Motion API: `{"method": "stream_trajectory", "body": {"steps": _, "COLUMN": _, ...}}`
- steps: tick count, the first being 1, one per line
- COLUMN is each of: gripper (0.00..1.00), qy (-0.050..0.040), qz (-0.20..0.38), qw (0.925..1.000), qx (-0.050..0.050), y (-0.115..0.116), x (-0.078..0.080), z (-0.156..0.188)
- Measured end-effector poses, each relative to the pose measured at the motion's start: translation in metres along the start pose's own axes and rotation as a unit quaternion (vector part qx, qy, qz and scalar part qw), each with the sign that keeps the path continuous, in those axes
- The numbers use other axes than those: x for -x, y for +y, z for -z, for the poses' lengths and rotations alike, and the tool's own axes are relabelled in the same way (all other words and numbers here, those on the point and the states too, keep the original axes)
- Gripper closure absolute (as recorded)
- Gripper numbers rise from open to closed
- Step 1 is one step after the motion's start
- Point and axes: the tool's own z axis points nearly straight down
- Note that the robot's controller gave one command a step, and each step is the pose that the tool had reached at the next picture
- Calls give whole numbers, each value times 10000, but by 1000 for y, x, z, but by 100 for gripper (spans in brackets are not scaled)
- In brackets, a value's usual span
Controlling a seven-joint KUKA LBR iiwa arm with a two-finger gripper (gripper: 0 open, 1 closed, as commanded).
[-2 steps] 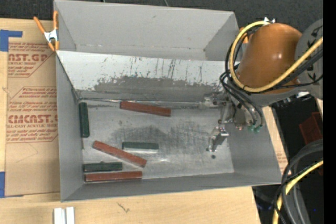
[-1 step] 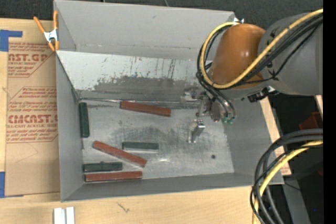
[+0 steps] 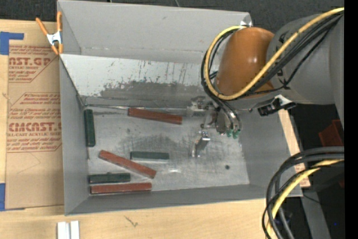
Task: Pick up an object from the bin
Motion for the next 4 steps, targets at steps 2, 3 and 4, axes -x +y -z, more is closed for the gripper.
{"method": "stream_trajectory", "body": {"steps": 2, "gripper": 0, "qy": -80, "qz": 851, "qw": 9963, "qx": -3, "y": 25, "x": -27, "z": -72}}
{"method": "stream_trajectory", "body": {"steps": 3, "gripper": 0, "qy": -75, "qz": 851, "qw": 9963, "qx": -4, "y": 25, "x": -27, "z": -72}}
{"method": "stream_trajectory", "body": {"steps": 4, "gripper": 100, "qy": -10, "qz": 223, "qw": 9998, "qx": -6, "y": 81, "x": -57, "z": -72}}
